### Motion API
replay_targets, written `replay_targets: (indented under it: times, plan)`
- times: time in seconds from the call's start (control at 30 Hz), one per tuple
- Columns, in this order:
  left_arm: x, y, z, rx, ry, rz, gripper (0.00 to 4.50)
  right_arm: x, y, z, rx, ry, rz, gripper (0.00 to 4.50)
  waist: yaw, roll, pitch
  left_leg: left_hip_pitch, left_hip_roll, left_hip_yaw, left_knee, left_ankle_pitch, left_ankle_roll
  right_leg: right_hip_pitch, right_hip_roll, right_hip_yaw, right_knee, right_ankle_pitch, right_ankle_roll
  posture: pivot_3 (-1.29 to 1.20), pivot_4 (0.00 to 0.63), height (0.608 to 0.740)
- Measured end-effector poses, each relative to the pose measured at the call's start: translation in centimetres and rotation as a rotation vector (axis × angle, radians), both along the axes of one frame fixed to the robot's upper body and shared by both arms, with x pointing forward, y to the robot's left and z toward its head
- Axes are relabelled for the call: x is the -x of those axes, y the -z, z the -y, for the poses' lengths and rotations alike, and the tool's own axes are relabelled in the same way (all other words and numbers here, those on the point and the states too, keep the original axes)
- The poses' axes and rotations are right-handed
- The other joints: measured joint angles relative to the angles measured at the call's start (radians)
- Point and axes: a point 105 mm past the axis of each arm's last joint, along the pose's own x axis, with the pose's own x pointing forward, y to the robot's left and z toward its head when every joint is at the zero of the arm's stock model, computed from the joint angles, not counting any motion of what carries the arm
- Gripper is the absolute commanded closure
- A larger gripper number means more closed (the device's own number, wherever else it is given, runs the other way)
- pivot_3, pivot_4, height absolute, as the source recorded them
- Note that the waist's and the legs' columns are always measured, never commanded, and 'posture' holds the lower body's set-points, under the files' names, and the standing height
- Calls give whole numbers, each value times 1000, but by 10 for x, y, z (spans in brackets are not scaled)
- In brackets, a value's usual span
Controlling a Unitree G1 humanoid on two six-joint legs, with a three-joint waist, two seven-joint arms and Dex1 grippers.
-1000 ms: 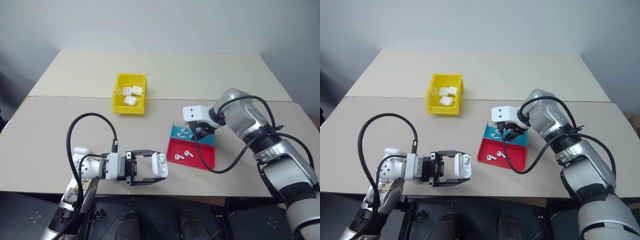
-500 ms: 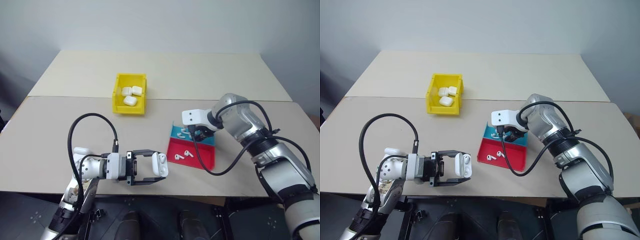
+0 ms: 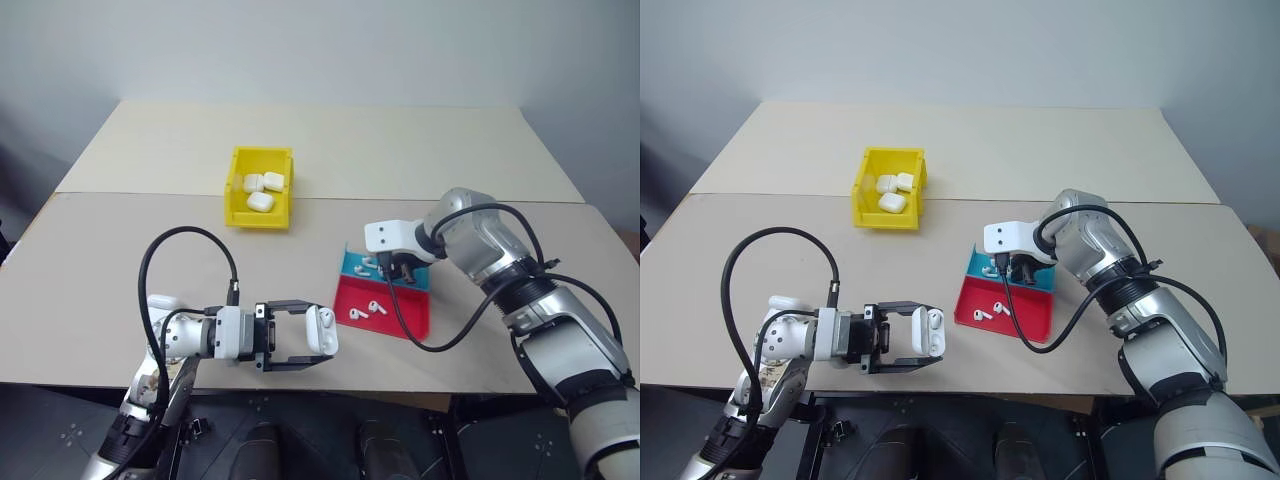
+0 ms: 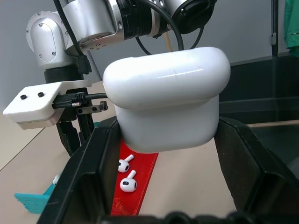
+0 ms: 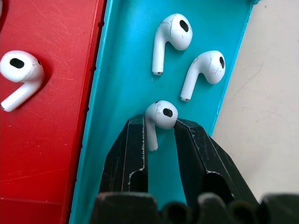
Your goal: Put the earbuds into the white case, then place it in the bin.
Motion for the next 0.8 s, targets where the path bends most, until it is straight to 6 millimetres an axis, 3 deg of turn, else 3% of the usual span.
replay_targets:
  times: [0.53,0.8]
  plan:
    - [-2,1,1,-5,-18,2,1738,-1,-1,-3,-7,-16,18,3626,0,0,0,0,0,0,0,0,0,0,0,0,0,0,0,0,150,740]
    - [-2,1,1,-5,-16,2,1738,-3,-18,0,-123,57,30,3626,0,0,0,0,0,0,0,0,0,0,0,0,0,0,0,0,150,740]
